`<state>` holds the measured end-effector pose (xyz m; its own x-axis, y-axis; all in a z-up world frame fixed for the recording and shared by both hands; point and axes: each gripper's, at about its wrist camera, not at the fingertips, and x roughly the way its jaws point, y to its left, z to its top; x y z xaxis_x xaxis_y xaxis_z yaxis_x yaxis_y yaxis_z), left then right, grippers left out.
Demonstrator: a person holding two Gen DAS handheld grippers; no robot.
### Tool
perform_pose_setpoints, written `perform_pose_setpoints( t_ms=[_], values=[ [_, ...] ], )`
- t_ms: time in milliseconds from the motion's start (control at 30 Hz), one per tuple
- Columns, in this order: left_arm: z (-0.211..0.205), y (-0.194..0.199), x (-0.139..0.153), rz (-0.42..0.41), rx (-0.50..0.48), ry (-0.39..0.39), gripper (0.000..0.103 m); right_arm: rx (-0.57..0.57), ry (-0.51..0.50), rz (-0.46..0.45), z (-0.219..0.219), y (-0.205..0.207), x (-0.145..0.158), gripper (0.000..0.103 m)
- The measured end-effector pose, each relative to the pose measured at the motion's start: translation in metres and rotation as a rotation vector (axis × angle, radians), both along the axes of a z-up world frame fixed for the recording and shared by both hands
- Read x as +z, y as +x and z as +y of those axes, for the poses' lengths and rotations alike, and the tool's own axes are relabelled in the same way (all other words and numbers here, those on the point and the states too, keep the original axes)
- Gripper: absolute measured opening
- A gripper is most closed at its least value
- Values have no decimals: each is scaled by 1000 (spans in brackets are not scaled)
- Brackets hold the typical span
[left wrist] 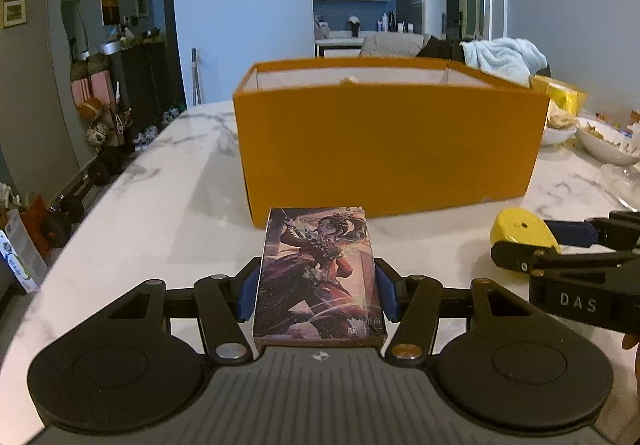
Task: Organize objects
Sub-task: 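Lift and carry card box and tape measure over the orange box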
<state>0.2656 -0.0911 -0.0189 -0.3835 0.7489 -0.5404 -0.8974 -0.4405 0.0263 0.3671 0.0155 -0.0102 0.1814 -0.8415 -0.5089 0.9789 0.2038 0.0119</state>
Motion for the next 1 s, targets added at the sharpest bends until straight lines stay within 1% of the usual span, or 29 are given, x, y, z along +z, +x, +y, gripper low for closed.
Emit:
perform_pose_setpoints(
  t_ms=[133, 333, 400, 467, 567, 667, 767, 900, 1000],
  values=[
    [-4, 0, 18, 11, -22, 30, 67, 11, -34, -13, 8, -2, 18, 54],
    [5, -6, 58, 34, -53, 107, 67, 37, -160, -33, 16, -6, 70, 54],
    [16, -11, 72, 40, -54, 128, 67, 50, -197, -41, 9, -7, 90, 54],
    [31, -22, 87, 26, -50, 153, 67, 60, -226, -42, -2, -7, 107, 54],
    [62, -41, 103, -14, -28, 148, 67, 66, -233, -50, -31, -8, 124, 54],
    [100, -62, 109, -41, -7, 125, 67, 62, -201, -52, -69, -7, 129, 54],
    [138, -82, 105, -97, -4, 89, 67, 52, -131, -78, -111, -7, 125, 54],
    [177, -107, 88, -160, 22, 16, 67, 45, -47, -90, -156, -3, 116, 54],
    [190, -121, 73, -203, 48, -35, 67, 44, 0, -78, -177, 1, 107, 54]
  ],
)
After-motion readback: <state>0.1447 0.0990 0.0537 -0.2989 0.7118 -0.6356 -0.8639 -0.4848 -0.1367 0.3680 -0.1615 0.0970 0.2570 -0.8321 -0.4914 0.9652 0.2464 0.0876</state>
